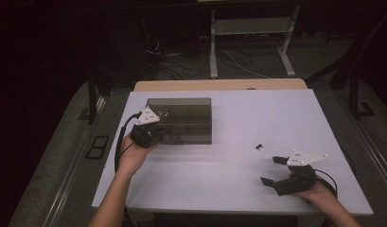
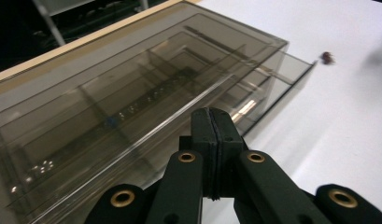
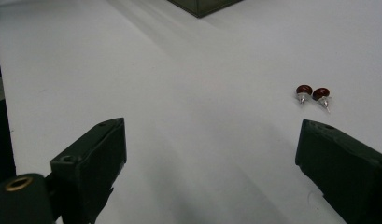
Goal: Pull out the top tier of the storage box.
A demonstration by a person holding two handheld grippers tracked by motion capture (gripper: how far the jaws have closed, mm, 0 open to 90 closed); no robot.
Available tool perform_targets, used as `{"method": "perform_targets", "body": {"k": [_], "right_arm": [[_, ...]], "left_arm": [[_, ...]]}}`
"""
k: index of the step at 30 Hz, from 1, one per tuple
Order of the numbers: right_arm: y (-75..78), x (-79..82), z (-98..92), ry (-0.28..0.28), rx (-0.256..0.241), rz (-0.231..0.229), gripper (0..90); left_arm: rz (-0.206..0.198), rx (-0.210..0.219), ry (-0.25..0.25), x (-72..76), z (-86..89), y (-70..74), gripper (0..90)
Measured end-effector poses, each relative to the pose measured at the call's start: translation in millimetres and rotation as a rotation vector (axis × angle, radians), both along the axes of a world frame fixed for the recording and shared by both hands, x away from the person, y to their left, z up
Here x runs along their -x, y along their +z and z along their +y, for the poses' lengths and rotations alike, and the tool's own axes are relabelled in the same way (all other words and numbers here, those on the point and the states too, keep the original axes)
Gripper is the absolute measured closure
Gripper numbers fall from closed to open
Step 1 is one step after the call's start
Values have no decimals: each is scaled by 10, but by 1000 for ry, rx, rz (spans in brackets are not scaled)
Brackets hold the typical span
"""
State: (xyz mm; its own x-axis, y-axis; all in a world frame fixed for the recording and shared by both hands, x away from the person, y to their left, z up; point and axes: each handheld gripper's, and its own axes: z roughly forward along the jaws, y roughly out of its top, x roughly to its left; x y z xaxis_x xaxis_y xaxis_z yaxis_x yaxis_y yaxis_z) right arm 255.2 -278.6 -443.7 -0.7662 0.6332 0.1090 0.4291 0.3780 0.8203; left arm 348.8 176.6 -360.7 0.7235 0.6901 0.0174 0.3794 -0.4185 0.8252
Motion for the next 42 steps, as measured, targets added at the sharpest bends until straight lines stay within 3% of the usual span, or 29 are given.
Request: {"method": "perform_targets", "body": {"k": [1,3,9,13,42], "right_arm": [[1,2,1,1,1,1,82],[-1,2,3,4,3,-1,82],[-3,-1,1,3,5,-1,82],[-4,0,2,4,6,-1,82],[-6,4,4,6,13,-1,82]], "left_arm": [[3,-15,0,-8,24,-4,892],[7,0,16,-25,45,-30,893],[23,-16,23,-57,98,-93,893],[25,-5,37,-64,115,-106,893],[48,-47,-2,-7,76,-149,893]]}}
